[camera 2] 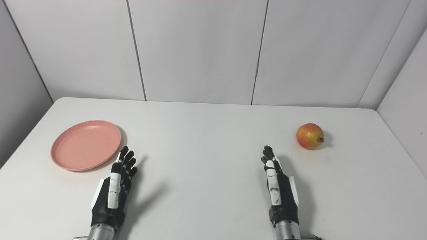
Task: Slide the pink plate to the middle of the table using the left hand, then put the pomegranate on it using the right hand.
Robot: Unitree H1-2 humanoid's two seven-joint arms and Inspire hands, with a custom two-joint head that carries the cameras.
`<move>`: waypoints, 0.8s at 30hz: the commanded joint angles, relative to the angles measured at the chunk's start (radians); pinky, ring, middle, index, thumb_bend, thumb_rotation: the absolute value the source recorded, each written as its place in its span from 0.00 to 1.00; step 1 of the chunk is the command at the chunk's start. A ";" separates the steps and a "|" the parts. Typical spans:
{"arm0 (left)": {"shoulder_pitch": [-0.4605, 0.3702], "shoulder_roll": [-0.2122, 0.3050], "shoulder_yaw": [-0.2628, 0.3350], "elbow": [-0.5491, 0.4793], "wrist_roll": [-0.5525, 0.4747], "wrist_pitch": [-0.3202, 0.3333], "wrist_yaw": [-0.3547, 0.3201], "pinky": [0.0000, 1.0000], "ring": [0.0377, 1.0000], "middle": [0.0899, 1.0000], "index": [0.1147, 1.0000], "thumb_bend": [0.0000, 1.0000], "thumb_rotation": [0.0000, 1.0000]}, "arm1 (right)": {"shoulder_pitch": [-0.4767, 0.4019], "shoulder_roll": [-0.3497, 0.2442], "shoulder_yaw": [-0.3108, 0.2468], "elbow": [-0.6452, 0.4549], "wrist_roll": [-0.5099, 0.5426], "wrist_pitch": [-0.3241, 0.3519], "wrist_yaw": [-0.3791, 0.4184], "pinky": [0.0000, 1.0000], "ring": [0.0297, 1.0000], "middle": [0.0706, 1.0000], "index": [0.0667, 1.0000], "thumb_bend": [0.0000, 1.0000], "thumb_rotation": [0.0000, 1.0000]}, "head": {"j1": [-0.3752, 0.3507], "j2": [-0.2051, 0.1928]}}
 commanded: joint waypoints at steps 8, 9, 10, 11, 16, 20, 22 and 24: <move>0.011 0.060 0.001 -0.001 -0.006 -0.001 -0.009 1.00 1.00 1.00 1.00 0.78 0.99 | -0.013 0.009 0.004 -0.001 0.007 -0.043 0.003 1.00 0.95 0.94 0.91 0.84 0.99 | 0.001 0.001; 0.012 0.061 0.001 0.000 -0.007 -0.002 -0.010 1.00 1.00 1.00 1.00 0.78 0.99 | -0.014 0.009 0.004 0.000 0.009 -0.045 0.003 1.00 0.95 0.94 0.91 0.84 0.99 | 0.001 0.001; 0.012 0.061 0.001 0.000 -0.009 -0.002 -0.011 1.00 1.00 1.00 1.00 0.79 0.98 | -0.014 0.010 0.003 0.001 0.010 -0.046 0.003 1.00 0.95 0.94 0.91 0.83 0.98 | 0.001 0.001; 0.011 0.060 0.001 0.002 -0.010 -0.003 -0.012 1.00 1.00 1.00 1.00 0.78 0.98 | -0.015 0.010 0.002 0.003 0.011 -0.047 0.003 1.00 0.94 0.94 0.91 0.84 0.98 | 0.003 -0.002; 0.011 0.060 0.001 0.003 -0.014 -0.004 -0.016 1.00 1.00 1.00 1.00 0.78 0.98 | -0.016 0.006 0.000 0.003 0.021 -0.043 0.005 1.00 0.95 0.94 0.91 0.83 0.98 | 0.005 -0.001; 0.012 0.061 0.000 0.003 -0.012 -0.005 -0.017 1.00 1.00 1.00 1.00 0.78 0.98 | -0.016 0.003 0.000 0.005 0.024 -0.043 0.005 1.00 0.94 0.94 0.91 0.83 0.98 | 0.010 0.000; 0.013 0.059 0.000 -0.003 -0.005 -0.005 -0.013 1.00 1.00 1.00 1.00 0.79 0.98 | -0.015 0.002 0.001 0.005 0.023 -0.042 0.005 1.00 0.94 0.94 0.91 0.83 0.98 | 0.010 -0.001; 0.012 0.058 0.002 -0.006 -0.010 -0.002 -0.014 1.00 1.00 1.00 1.00 0.78 0.98 | -0.016 0.004 0.001 0.007 0.024 -0.044 0.005 1.00 0.95 0.94 0.90 0.82 0.98 | 0.007 -0.001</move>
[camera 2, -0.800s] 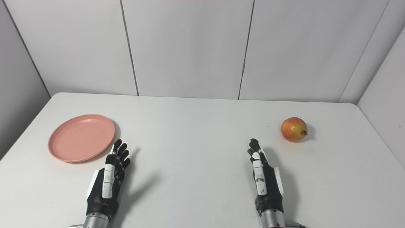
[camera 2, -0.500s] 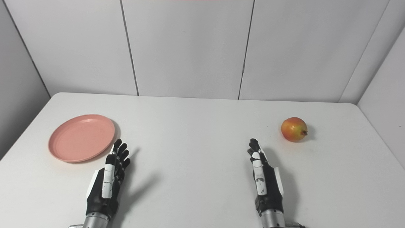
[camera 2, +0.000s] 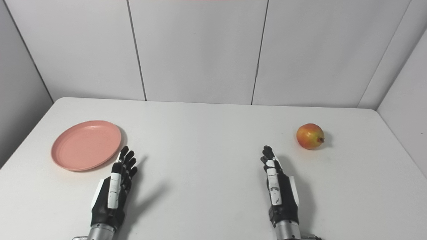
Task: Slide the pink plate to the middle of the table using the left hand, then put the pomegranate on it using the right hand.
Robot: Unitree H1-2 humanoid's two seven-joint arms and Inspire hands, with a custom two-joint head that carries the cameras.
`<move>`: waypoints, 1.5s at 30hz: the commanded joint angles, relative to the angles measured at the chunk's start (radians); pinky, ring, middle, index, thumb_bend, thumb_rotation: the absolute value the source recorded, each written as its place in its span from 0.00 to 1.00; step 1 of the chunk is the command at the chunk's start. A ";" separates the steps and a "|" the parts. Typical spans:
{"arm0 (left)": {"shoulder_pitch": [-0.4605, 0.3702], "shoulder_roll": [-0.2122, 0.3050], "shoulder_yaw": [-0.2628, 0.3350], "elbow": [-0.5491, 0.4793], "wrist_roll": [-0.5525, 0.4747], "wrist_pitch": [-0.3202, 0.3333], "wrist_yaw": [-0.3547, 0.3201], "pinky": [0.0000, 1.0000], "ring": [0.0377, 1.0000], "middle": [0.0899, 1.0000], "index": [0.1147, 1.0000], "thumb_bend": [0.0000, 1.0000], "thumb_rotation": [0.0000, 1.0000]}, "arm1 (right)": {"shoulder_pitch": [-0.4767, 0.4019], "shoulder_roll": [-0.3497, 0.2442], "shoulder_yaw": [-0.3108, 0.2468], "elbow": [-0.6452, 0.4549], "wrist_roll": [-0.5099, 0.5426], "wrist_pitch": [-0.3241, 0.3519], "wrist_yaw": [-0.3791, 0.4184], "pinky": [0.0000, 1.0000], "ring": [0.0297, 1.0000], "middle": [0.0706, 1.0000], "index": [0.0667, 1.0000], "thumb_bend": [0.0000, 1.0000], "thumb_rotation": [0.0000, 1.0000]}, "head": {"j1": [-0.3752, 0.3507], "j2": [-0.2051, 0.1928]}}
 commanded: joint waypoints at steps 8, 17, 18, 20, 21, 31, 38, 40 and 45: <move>0.015 0.062 -0.003 -0.008 -0.005 0.001 -0.007 1.00 1.00 1.00 1.00 0.78 0.99 | -0.015 0.007 0.007 0.003 -0.004 -0.045 0.002 1.00 0.95 0.94 0.91 0.83 0.99 | -0.002 0.001; 0.015 0.056 -0.008 -0.015 -0.008 0.007 -0.010 1.00 1.00 1.00 1.00 0.77 0.98 | -0.017 0.005 0.001 0.007 0.006 -0.045 0.005 1.00 0.94 0.93 0.90 0.84 0.97 | 0.004 -0.003; 0.015 0.057 -0.009 -0.011 -0.006 0.004 -0.010 1.00 1.00 1.00 1.00 0.77 0.98 | -0.017 0.004 0.000 0.010 0.007 -0.047 0.004 1.00 0.94 0.93 0.90 0.84 0.97 | 0.012 -0.006; 0.014 0.056 -0.011 -0.010 -0.004 0.006 -0.009 1.00 1.00 1.00 1.00 0.78 0.98 | -0.018 0.002 -0.001 0.013 0.008 -0.047 0.005 1.00 0.94 0.93 0.90 0.83 0.97 | 0.022 -0.009; 0.014 0.054 -0.011 -0.012 -0.004 0.008 -0.009 1.00 1.00 1.00 1.00 0.78 0.98 | -0.018 0.001 -0.001 0.014 0.008 -0.046 0.006 1.00 0.95 0.94 0.90 0.83 0.98 | 0.022 -0.009; 0.005 0.019 -0.039 0.045 0.033 -0.031 0.025 1.00 1.00 1.00 1.00 0.82 0.96 | -0.022 -0.032 -0.024 0.074 0.049 -0.095 0.033 1.00 0.95 0.94 0.90 0.81 0.98 | 0.135 -0.087; -0.004 -0.011 -0.064 0.092 0.066 -0.059 0.068 1.00 1.00 0.98 1.00 0.88 0.93 | -0.030 -0.060 -0.042 0.143 0.090 -0.151 0.063 1.00 0.94 0.93 0.89 0.77 0.97 | 0.184 -0.144; -0.005 -0.012 -0.074 0.101 0.085 -0.061 0.079 1.00 1.00 0.98 1.00 0.89 0.93 | -0.033 -0.069 -0.045 0.163 0.094 -0.169 0.070 1.00 0.94 0.93 0.90 0.77 0.98 | 0.199 -0.155; -0.008 -0.015 -0.088 0.121 0.105 -0.084 0.097 1.00 1.00 0.99 1.00 0.84 0.96 | -0.038 -0.079 -0.053 0.195 0.116 -0.190 0.087 1.00 0.95 0.94 0.91 0.79 0.98 | 0.225 -0.182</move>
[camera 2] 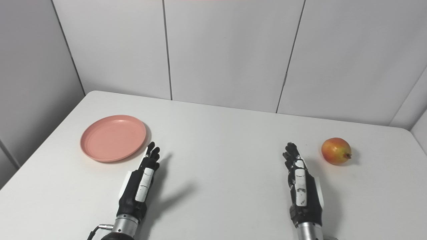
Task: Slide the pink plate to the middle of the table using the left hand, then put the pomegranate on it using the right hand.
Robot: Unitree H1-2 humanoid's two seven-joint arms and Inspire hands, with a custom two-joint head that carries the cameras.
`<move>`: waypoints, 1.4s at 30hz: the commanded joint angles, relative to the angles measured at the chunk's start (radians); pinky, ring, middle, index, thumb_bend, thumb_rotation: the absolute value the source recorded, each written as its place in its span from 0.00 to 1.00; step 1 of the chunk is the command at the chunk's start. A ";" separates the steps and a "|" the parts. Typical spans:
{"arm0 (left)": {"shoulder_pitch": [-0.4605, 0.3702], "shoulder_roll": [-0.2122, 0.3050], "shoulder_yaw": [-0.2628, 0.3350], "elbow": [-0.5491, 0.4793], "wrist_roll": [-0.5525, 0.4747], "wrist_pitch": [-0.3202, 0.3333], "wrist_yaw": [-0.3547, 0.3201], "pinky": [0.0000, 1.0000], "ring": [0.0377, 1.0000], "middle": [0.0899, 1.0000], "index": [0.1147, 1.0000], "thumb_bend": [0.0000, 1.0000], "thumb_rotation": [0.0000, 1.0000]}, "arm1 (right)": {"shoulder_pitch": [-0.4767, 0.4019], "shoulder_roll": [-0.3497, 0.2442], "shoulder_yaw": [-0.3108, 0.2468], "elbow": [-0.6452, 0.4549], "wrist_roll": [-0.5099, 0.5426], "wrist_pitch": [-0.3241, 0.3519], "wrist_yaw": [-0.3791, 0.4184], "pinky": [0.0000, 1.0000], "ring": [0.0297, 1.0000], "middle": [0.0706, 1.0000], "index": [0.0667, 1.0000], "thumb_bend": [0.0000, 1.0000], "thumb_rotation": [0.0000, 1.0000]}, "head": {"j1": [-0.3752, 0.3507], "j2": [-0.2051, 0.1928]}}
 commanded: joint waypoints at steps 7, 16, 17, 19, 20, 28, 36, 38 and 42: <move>0.016 -0.001 -0.030 0.095 0.004 -0.083 0.026 1.00 1.00 0.98 1.00 0.78 0.96 | 0.035 -0.023 -0.015 0.099 0.012 -0.084 0.026 1.00 0.94 0.95 0.92 0.79 0.98 | 0.024 -0.055; -0.002 0.003 -0.037 0.164 -0.004 -0.148 0.042 1.00 1.00 0.98 1.00 0.73 0.95 | 0.024 -0.026 -0.021 0.147 0.024 -0.124 0.037 1.00 0.95 0.95 0.92 0.76 0.99 | 0.040 -0.109; -0.004 0.003 -0.038 0.169 -0.003 -0.150 0.043 1.00 1.00 0.98 1.00 0.73 0.95 | 0.021 -0.027 -0.023 0.155 0.026 -0.128 0.040 1.00 0.95 0.95 0.92 0.76 0.99 | 0.043 -0.123; -0.007 0.003 -0.040 0.174 -0.001 -0.148 0.048 1.00 1.00 0.98 1.00 0.74 0.95 | 0.017 -0.028 -0.024 0.165 0.028 -0.135 0.043 1.00 0.96 0.95 0.93 0.75 0.99 | 0.043 -0.125; -0.008 0.003 -0.041 0.173 -0.002 -0.143 0.049 1.00 1.00 0.98 1.00 0.75 0.95 | 0.015 -0.027 -0.025 0.169 0.030 -0.136 0.042 1.00 0.96 0.95 0.93 0.75 0.99 | 0.043 -0.125; -0.005 0.007 -0.046 0.164 -0.014 -0.144 0.051 1.00 1.00 0.98 1.00 0.76 0.93 | 0.014 -0.028 -0.025 0.170 0.028 -0.133 0.045 1.00 0.96 0.95 0.92 0.74 1.00 | 0.048 -0.122; 0.005 0.016 -0.060 0.113 -0.021 -0.136 0.039 1.00 0.99 0.97 1.00 0.79 0.91 | 0.033 -0.029 -0.022 0.145 0.034 -0.117 0.052 1.00 0.95 0.95 0.92 0.73 0.99 | 0.047 -0.103; 0.000 0.014 -0.058 0.081 -0.044 -0.107 0.031 1.00 0.97 0.97 1.00 0.84 0.90 | 0.039 -0.033 -0.022 0.134 0.038 -0.111 0.057 1.00 0.96 0.95 0.93 0.73 0.99 | 0.050 -0.095; -0.022 0.002 -0.051 -0.004 -0.086 -0.033 0.035 0.99 0.95 0.96 0.99 0.87 0.87 | 0.044 -0.042 -0.023 0.124 0.047 -0.100 0.066 1.00 0.96 0.95 0.93 0.73 0.99 | 0.058 -0.082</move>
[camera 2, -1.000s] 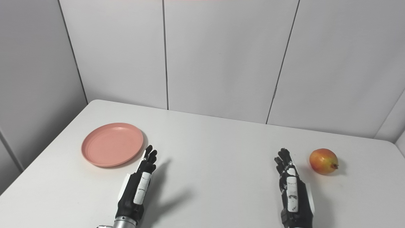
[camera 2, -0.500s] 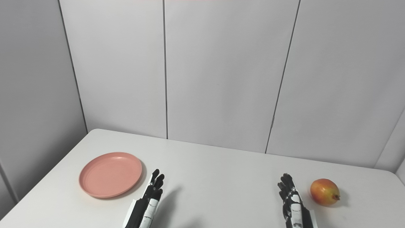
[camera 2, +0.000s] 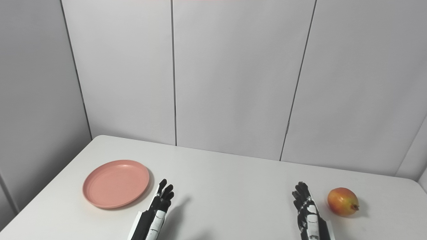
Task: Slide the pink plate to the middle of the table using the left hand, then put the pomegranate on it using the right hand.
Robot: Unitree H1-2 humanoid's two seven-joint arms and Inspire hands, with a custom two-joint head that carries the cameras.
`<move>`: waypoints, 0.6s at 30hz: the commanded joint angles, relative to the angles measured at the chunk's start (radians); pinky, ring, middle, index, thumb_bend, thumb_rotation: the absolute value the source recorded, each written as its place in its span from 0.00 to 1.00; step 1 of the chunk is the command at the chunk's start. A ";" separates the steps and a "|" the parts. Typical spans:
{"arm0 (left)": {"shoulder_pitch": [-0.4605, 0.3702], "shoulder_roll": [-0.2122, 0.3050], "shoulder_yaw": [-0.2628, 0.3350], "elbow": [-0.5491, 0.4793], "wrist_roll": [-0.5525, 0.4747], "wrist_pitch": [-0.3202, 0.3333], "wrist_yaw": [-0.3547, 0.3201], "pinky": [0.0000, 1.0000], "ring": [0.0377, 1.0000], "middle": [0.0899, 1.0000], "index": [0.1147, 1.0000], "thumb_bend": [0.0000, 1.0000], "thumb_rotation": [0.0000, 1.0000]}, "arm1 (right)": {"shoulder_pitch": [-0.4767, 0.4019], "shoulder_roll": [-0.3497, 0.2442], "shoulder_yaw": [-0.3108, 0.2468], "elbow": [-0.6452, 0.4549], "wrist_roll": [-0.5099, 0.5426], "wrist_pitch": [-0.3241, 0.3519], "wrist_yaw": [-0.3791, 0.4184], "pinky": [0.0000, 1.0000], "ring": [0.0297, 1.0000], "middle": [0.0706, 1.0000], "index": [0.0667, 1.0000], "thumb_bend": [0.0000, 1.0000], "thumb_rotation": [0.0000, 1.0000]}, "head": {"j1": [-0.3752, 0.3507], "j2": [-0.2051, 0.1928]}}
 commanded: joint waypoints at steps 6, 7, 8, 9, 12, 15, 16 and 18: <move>-0.072 0.003 0.017 -0.152 -0.046 0.089 0.003 0.94 0.89 0.90 0.90 0.93 0.87 | 0.097 -0.031 -0.007 0.036 0.007 0.029 0.017 1.00 0.96 0.96 0.95 0.75 1.00 | 0.009 0.015; -0.095 0.013 0.024 -0.176 -0.050 0.121 0.001 0.94 0.89 0.90 0.90 0.93 0.87 | 0.098 -0.031 -0.006 0.035 0.008 0.031 0.018 1.00 0.96 0.96 0.95 0.75 1.00 | 0.009 0.015; -0.111 0.019 0.029 -0.193 -0.052 0.144 -0.001 0.95 0.89 0.89 0.89 0.94 0.87 | 0.098 -0.032 -0.006 0.034 0.009 0.031 0.019 1.00 0.96 0.96 0.95 0.74 1.00 | 0.009 0.015; -0.136 0.031 0.040 -0.215 -0.059 0.174 -0.006 0.96 0.89 0.89 0.88 0.94 0.87 | 0.099 -0.032 -0.005 0.031 0.010 0.033 0.020 1.00 0.97 0.96 0.95 0.74 1.00 | 0.010 0.023; -0.200 0.074 0.069 -0.262 -0.084 0.251 -0.016 0.95 0.91 0.90 0.90 0.97 0.85 | 0.102 -0.030 -0.004 0.020 0.009 0.041 0.019 1.00 0.96 0.96 0.95 0.75 1.00 | 0.006 0.026; -0.252 0.118 0.109 -0.283 -0.141 0.316 -0.026 0.93 0.90 0.90 0.90 0.97 0.86 | 0.104 -0.029 -0.003 0.013 0.005 0.046 0.016 1.00 0.96 0.96 0.95 0.74 1.00 | 0.004 0.028; -0.266 0.132 0.123 -0.286 -0.161 0.332 -0.031 0.93 0.90 0.91 0.91 0.97 0.87 | 0.104 -0.029 -0.003 0.012 0.005 0.047 0.016 1.00 0.96 0.96 0.95 0.74 1.00 | 0.004 0.029; -0.290 0.160 0.150 -0.289 -0.193 0.363 -0.034 0.93 0.89 0.89 0.89 0.98 0.88 | 0.105 -0.028 -0.003 0.008 0.007 0.051 0.017 1.00 0.96 0.96 0.95 0.74 0.99 | 0.002 0.028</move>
